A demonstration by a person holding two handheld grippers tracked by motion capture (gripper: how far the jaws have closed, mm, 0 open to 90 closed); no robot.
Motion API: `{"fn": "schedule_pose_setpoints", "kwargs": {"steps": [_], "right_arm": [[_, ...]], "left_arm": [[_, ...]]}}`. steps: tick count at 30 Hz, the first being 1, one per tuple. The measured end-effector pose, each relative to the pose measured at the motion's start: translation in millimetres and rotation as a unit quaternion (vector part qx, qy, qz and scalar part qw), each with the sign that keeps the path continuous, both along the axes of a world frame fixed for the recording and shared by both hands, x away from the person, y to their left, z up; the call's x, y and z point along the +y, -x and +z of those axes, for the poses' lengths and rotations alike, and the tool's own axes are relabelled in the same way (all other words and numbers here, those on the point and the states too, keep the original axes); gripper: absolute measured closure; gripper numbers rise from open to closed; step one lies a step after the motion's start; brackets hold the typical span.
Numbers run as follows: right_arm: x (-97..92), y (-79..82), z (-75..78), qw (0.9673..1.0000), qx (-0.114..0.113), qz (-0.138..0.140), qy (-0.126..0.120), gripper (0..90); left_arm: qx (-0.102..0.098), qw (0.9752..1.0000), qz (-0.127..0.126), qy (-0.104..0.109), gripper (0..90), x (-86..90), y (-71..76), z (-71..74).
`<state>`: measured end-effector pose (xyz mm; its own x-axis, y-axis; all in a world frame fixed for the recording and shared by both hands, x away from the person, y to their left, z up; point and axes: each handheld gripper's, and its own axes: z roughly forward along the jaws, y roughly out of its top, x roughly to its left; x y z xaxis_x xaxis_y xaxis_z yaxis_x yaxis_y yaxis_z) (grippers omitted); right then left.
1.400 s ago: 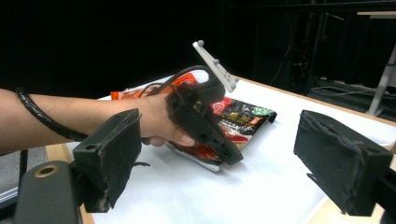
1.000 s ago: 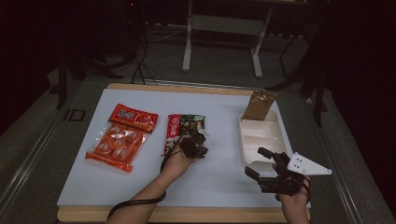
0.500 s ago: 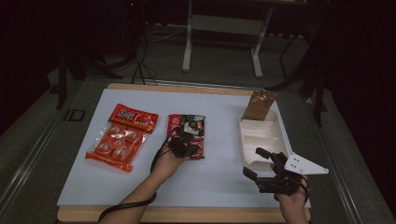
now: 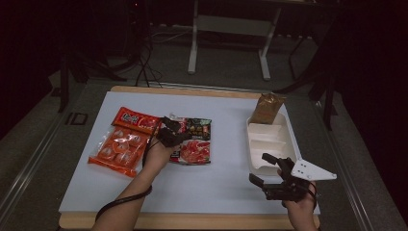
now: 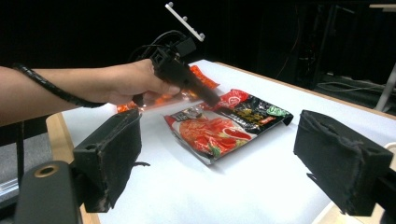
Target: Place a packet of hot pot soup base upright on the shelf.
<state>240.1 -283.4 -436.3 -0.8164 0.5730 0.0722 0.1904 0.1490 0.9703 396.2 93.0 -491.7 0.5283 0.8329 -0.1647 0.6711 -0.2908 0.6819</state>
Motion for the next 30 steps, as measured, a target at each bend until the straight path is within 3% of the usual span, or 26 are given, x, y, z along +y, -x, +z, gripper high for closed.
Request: {"fn": "schedule_pose_setpoints", "kwargs": {"steps": [2,4,7,8,14,22,25,28,30], "right_arm": [[-0.6,-0.4,-0.2,1.0000,0.001,0.000,0.000,14.6],[-0.9,-1.1,-1.1,1.0000,0.003,0.000,0.002,14.6],[-0.4,-0.7,-1.2,1.0000,0.004,0.001,0.002,14.6],[-0.3,-0.6,-1.1,1.0000,0.002,0.001,0.003,14.7],[1.1,-0.8,-1.3,1.0000,0.003,0.003,0.005,14.7],[1.8,-0.9,-2.3,1.0000,0.005,0.003,0.006,14.6],[1.0,-1.0,-2.5,1.0000,0.005,0.003,0.005,14.6],[0.8,-1.0,-2.7,1.0000,0.005,0.003,0.004,14.6],[0.5,-0.8,-2.8,1.0000,0.006,0.003,0.006,14.6]], "left_arm": [[-0.002,0.9999,0.013,0.010,89.8,7.2,-3.9,-0.2],[-0.005,0.9994,0.027,0.020,77.9,13.8,-6.6,-0.3],[-0.005,0.9988,0.042,0.025,69.4,22.3,-8.5,-0.5],[-0.005,0.9986,0.046,0.028,63.9,24.1,-9.0,-1.0],[0.003,0.9961,0.053,0.070,51.5,36.6,-15.1,-8.3],[0.004,0.9961,0.062,0.063,51.2,34.1,-27.9,-17.3],[0.006,0.9966,0.071,0.041,51.2,31.5,-37.3,-22.8],[0.014,0.9964,0.072,0.042,51.2,31.9,-42.7,-27.2],[0.019,0.9962,0.080,0.029,51.2,30.4,-46.8,-31.2]]}}
